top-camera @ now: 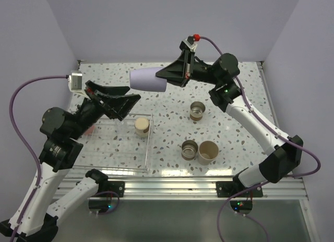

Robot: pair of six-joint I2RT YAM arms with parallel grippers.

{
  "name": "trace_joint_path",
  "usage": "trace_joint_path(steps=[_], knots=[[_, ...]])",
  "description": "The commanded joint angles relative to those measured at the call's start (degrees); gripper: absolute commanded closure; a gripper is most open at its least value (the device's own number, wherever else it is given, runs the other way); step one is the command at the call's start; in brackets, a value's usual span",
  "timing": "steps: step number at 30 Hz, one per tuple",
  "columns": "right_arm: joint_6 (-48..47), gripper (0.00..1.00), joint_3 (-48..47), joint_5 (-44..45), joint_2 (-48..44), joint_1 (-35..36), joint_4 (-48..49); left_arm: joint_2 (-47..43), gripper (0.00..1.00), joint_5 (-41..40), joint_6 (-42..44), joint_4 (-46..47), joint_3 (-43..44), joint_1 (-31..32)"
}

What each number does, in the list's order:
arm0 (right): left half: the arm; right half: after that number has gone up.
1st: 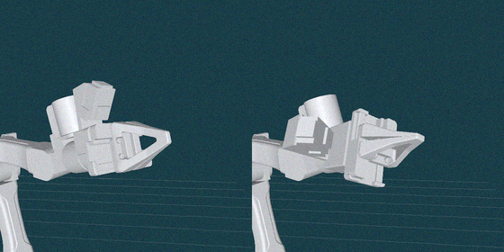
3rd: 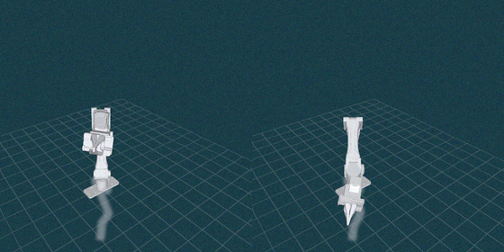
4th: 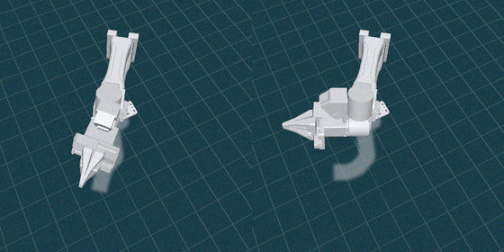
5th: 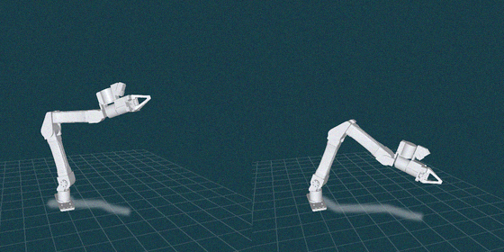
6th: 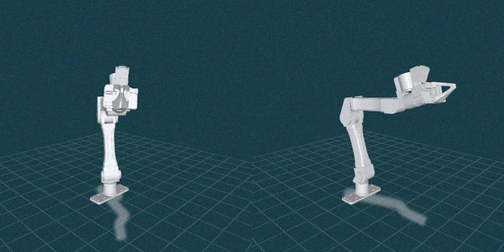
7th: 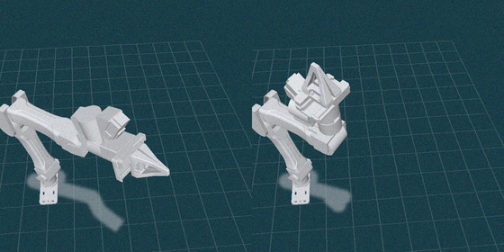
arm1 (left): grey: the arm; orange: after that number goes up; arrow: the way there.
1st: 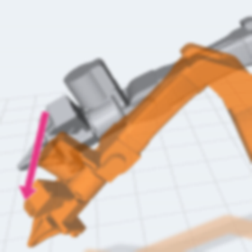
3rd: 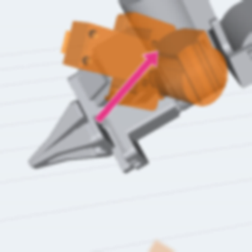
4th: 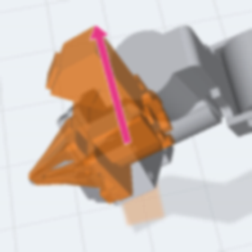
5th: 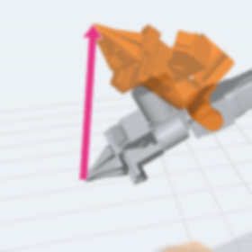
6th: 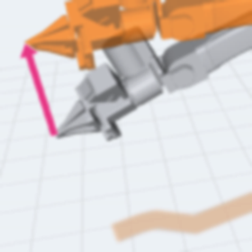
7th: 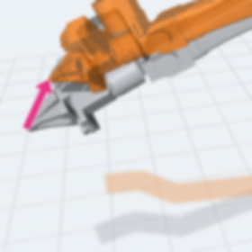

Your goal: Load the cups into the dish rack

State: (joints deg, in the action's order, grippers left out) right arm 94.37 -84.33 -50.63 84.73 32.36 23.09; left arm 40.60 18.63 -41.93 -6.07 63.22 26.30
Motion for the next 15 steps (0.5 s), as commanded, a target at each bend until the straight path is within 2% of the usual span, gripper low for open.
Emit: trace_joint_path(steps=[1, 8, 15], knots=[[12.4, 1.00, 1.5, 0.4, -0.7, 0.4, 18.6, -1.5, 0.00, -0.1, -2.3, 3.7, 0.7, -0.2], [13.2, 1.00, -0.8, 0.3, -0.2, 1.7, 19.7, -1.9, 0.00, 0.5, -2.4, 4.0, 3.0, -0.2], [13.6, 1.00, -2.7, 0.5, 0.1, 2.6, 20.3, -1.8, 0.00, 1.8, -4.4, 8.5, 2.2, -0.2]])
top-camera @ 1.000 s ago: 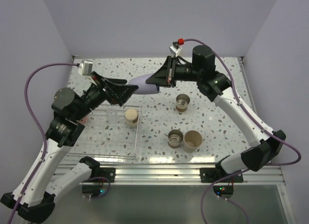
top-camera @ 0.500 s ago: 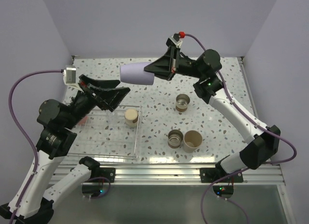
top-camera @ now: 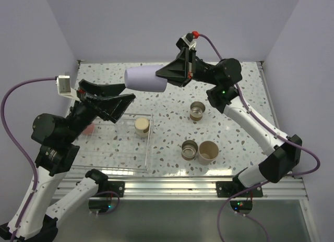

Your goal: Load the cups into the dish rack

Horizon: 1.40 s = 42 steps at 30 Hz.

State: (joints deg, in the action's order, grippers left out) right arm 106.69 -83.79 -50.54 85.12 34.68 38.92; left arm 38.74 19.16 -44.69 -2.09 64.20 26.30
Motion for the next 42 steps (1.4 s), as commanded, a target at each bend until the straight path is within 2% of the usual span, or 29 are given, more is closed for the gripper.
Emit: trace_joint_path(steps=[1, 31, 34, 37, 40, 41, 42], knots=[[1.2, 1.00, -3.1, 0.4, -0.4, 0.4, 4.5, 0.0, 0.00, 1.3, -1.8, 4.7, 1.2, -0.2], [-0.2, 1.00, -0.4, -1.4, -1.8, 3.7, 3.9, 6.0, 0.02, 1.8, -3.8, 13.1, 2.5, -0.2], [-0.2, 1.00, -0.8, -1.4, -1.7, 3.7, 3.9, 6.2, 0.08, 1.8, -3.6, 12.5, 2.3, -0.2], [-0.2, 1.00, -1.4, -1.4, -1.4, 3.6, 3.6, 6.2, 0.19, 1.8, -3.7, 12.5, 2.1, -0.2], [-0.3, 1.00, -1.6, -1.2, -1.4, 3.6, 3.7, 6.0, 0.42, 1.8, -4.0, 12.9, 1.4, -0.2], [-0.3, 1.00, -1.5, -1.1, -1.4, 3.7, 3.7, 5.9, 0.59, 1.8, -4.1, 12.9, 1.2, -0.2], [-0.3, 1.00, -1.2, -1.0, -1.4, 3.6, 3.7, 5.8, 0.66, 1.7, -4.1, 12.7, 1.2, -0.2]])
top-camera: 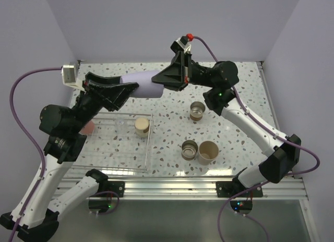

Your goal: Load the cups into the dish rack

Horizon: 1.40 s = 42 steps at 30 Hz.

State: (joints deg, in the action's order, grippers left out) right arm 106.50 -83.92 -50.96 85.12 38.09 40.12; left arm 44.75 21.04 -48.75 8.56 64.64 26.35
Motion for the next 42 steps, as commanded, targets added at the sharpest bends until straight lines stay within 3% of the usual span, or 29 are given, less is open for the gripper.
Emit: trace_joint_path(steps=[1, 3, 6, 7, 10, 14, 16, 19, 23, 27, 30, 32, 42], knots=[[-0.4, 1.00, -1.0, -0.4, -1.5, 0.2, 2.4, -0.2, 0.71, -0.5, 0.1, 1.9, 0.8, -0.2], [-1.0, 1.00, -0.5, -0.3, -1.8, 0.2, 1.0, -0.4, 0.81, -0.6, 0.1, 1.2, 0.9, -0.2], [-4.0, 0.67, -0.2, -0.9, -2.3, 0.2, -3.2, -0.7, 0.86, -1.0, 0.6, 0.1, 0.9, -0.2], [-6.5, 0.44, -0.5, -1.2, -2.7, 0.3, -4.8, -0.9, 0.86, -1.3, 0.6, -0.4, 1.0, -0.2], [-14.7, 0.16, -2.4, -2.2, -3.7, 0.2, -14.9, -1.6, 0.89, -2.1, 1.5, -2.4, 1.4, -0.2], [-27.6, 0.02, -7.0, -2.2, -5.0, -0.9, -35.6, -1.5, 0.92, -5.1, 3.7, -8.4, 4.1, -0.2], [-38.8, 0.02, -8.8, -0.4, -5.8, -2.2, -46.2, -0.3, 0.96, -9.1, 6.7, -17.8, 8.3, -0.2], [-57.4, 0.02, -15.2, 11.4, -7.1, -5.5, -79.2, 1.6, 0.98, -16.3, 10.2, -30.1, 13.7, -0.2], [-71.1, 0.02, -21.1, 24.0, -5.7, -6.7, -97.4, 4.5, 1.00, -25.0, 14.0, -42.5, 19.3, -0.2], [-75.0, 0.02, -22.0, 28.1, -6.5, -6.6, -100.6, 9.0, 1.00, -36.2, 16.1, -56.9, 22.9, -0.2], [-75.3, 0.02, -20.5, 28.1, -7.3, -6.7, -99.8, 11.8, 1.00, -48.3, 15.3, -64.9, 22.9, -0.2], [-75.2, 0.02, -18.9, 27.0, -7.7, -6.6, -99.2, 12.8, 1.00, -51.7, 14.4, -68.8, 21.9, -0.2], [-75.7, 0.02, -17.2, 25.1, -7.7, -6.6, -98.8, 14.0, 1.00, -61.6, 8.2, -72.6, 8.7, -0.9]])
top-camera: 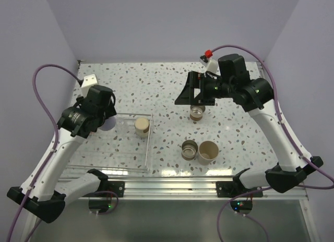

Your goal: Load the cups into the dish rack

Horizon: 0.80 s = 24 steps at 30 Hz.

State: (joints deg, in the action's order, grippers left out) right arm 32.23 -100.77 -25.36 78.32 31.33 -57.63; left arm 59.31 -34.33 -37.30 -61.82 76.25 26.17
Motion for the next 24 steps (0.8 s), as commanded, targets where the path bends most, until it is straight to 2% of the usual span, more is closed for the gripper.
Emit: trace_joint_path(steps=[1, 6, 11, 20, 24], knots=[[-1.6, 0.02, -0.5, -0.6, -0.8, 0.0, -1.3, -0.5, 1.00, -6.1, -3.6, -1.9, -3.9, -0.9], [-1.7, 0.02, -0.1, -0.8, -0.7, 0.1, -1.6, 0.2, 1.00, -3.1, -3.0, 1.2, -10.5, -6.3], [-1.8, 0.02, 0.8, -1.2, -1.0, 0.2, -2.0, -0.8, 1.00, 3.6, 1.7, 9.6, -15.4, -13.5], [-2.1, 0.02, 0.6, -1.4, 0.1, 0.2, -2.5, -0.5, 1.00, 9.5, 5.2, 22.4, -22.5, -17.4], [-3.1, 0.02, 0.1, -0.6, 0.3, 0.2, -3.1, -0.6, 0.92, 8.5, 5.7, 24.7, -24.1, -17.6]])
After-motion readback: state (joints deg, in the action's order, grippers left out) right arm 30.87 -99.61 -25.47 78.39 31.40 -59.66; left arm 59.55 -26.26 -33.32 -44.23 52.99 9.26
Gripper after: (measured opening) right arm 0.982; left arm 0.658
